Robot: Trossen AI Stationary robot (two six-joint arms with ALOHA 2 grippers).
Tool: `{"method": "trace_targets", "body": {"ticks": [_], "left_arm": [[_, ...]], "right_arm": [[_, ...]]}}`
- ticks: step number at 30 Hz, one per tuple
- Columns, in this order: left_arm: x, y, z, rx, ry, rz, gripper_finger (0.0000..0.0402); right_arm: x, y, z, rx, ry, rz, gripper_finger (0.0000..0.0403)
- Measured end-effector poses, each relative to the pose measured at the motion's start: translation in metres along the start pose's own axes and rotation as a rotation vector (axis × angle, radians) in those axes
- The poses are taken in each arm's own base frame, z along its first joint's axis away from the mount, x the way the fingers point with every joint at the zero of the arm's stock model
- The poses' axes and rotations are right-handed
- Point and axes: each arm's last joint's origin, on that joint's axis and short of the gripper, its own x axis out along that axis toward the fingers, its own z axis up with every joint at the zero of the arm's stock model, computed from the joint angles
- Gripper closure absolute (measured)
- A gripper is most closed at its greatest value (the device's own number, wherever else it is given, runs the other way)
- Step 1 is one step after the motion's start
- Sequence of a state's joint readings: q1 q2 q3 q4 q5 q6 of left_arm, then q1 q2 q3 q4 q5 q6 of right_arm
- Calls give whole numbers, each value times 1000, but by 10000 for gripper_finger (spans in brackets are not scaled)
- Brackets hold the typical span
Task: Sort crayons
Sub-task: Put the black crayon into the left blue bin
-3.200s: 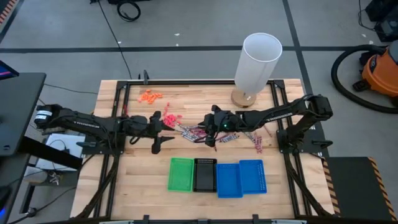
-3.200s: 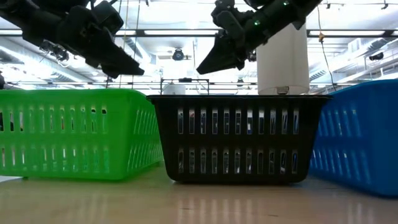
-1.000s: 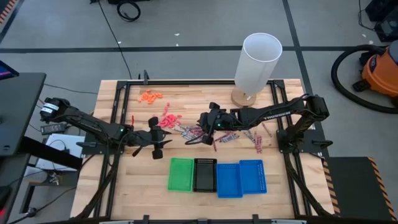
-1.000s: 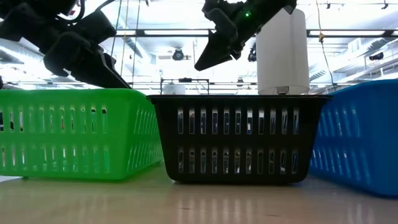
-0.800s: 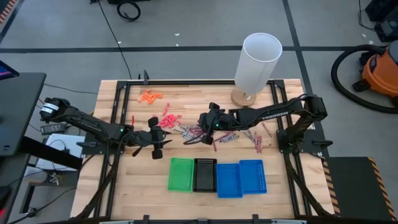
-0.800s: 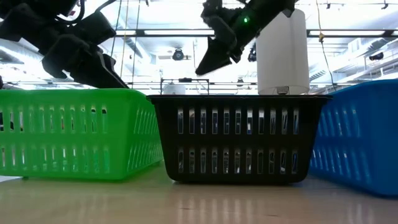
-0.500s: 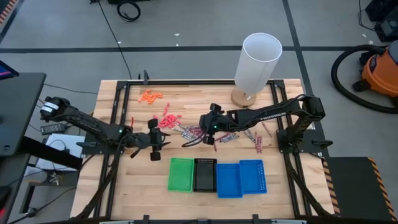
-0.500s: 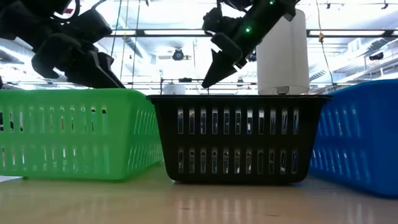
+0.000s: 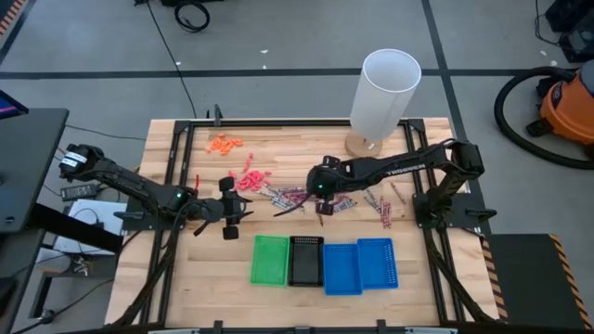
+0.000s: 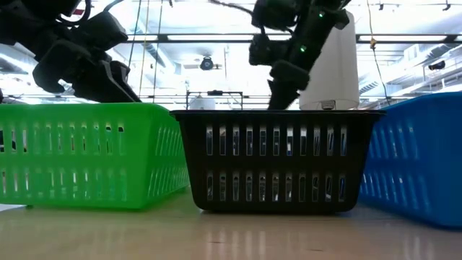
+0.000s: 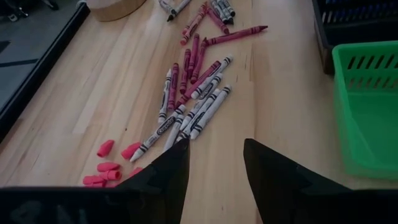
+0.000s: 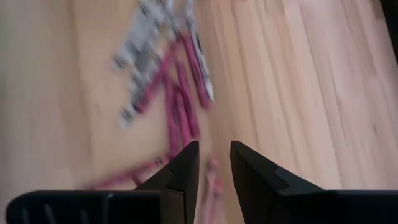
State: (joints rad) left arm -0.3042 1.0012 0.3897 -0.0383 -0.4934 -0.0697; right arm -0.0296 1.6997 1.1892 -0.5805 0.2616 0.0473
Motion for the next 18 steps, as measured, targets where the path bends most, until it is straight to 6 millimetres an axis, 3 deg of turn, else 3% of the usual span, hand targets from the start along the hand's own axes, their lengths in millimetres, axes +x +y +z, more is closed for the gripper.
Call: {"method": "trace_targets", "body": {"ticks": [6,18], "left_arm": [[0,0,0,2,0,0,239],[0,0,-1,10,8,1,239]], "right_arm": [[3,-21,-19,6,202,-20,302],[-1,-38,-41,-8,450,-58,302]]}}
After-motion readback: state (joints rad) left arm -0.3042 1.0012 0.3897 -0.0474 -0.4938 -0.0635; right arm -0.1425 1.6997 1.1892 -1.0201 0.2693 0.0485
